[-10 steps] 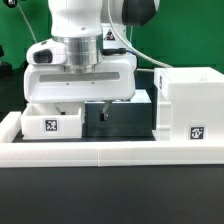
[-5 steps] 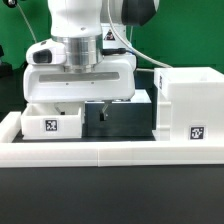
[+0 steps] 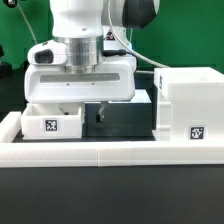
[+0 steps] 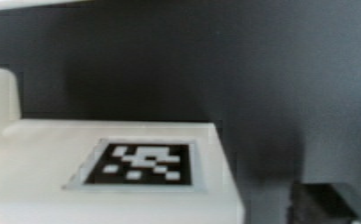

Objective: Assemble drawer

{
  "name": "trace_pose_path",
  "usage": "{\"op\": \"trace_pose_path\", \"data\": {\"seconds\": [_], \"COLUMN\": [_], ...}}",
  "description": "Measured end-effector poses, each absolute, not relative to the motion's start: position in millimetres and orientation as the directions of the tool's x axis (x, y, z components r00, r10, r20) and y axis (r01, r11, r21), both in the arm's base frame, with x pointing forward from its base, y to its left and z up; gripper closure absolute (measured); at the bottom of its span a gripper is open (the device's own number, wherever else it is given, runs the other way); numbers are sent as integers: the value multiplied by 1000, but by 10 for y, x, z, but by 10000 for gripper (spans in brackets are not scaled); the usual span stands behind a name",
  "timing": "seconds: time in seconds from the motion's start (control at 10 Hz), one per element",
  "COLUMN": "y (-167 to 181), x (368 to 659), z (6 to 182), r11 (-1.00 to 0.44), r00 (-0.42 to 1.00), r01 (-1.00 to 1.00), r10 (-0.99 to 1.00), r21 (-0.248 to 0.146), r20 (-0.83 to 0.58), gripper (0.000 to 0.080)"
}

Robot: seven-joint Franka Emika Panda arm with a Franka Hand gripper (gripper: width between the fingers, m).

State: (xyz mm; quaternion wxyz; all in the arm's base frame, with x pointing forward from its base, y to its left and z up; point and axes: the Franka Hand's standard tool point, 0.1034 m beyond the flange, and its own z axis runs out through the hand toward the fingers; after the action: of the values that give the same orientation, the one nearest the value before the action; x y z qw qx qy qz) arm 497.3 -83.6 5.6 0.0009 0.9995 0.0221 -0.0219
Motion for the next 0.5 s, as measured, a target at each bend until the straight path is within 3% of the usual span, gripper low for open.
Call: {"op": "trace_pose_path", "data": {"seconds": [0.1, 0.2, 0.3, 0.4, 0.5], "y": [-836, -835, -836, -835, -835], "x": [4973, 4973, 4973, 4973, 4974], "z": [56, 56, 56, 56, 56], "r11": [-999, -999, -999, -999, -999], "r00": [998, 998, 998, 998, 998], "r01": [44, 44, 44, 45, 45], "r10": [44, 44, 44, 45, 45], "r21": [1, 1, 1, 1, 1], "r20": [-44, -44, -44, -44, -44], "gripper": [411, 603, 603, 750, 758]}}
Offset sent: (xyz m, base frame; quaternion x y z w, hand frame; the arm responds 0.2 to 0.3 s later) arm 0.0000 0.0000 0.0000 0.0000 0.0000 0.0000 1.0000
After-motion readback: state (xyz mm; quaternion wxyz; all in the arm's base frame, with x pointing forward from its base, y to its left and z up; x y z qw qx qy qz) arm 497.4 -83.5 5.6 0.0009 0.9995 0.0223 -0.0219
